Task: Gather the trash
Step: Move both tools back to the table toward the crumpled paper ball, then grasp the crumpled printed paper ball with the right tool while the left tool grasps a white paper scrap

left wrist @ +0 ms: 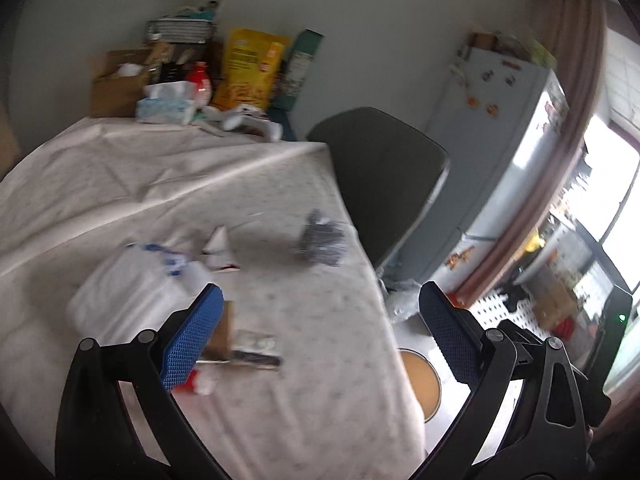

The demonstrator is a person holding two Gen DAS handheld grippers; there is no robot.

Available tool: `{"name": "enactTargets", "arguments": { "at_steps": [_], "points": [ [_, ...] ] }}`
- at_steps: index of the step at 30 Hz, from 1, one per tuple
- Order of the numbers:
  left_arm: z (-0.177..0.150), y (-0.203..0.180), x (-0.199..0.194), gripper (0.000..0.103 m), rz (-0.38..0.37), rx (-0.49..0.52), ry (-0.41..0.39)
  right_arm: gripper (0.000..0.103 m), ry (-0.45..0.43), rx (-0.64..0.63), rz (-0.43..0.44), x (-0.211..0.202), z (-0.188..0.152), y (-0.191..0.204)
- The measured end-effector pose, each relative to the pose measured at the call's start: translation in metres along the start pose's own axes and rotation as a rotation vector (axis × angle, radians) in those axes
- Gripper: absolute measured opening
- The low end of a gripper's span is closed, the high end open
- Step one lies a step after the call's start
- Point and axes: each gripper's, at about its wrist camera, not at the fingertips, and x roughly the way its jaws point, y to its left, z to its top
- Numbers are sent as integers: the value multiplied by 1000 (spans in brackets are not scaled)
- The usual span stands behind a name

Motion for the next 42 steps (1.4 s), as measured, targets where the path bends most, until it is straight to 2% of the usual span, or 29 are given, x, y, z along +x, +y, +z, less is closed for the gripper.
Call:
{"name": "enactTargets", "arguments": {
  "at_steps": [12,18,25,28,30,31,32,33,35,42],
  "points": [
    [-14,88,-29,97,111,-179,-49,95,35,-60,45,17,-3,46],
    [-25,132,-29,97,162,-279,-45,95,49,-87,58,24,-9,63],
    [-33,154,-16,94,183,-333,-10,95,78,-90,50,36,-15,65],
    [-36,159,-8,84,170,-355,11,95,87,-90,47,40,-16,64],
    [-38,161,-4,69,160,-371,18,95,94,-95,46,44,-17,65],
    [-38,163,-1,52,145,-384,23,95,98,-98,49,45,-17,66],
    [-38,164,0,29,136,-395,27,95,100,-102,54,47,-16,68],
    [-38,165,1,12,131,-405,29,95,100,-107,57,48,-16,69],
    [-37,166,-2,4,137,-408,15,95,97,-118,64,51,-15,72],
    [-18,170,-35,4,184,-395,-99,95,103,-140,105,65,-10,86]
  ]
}}
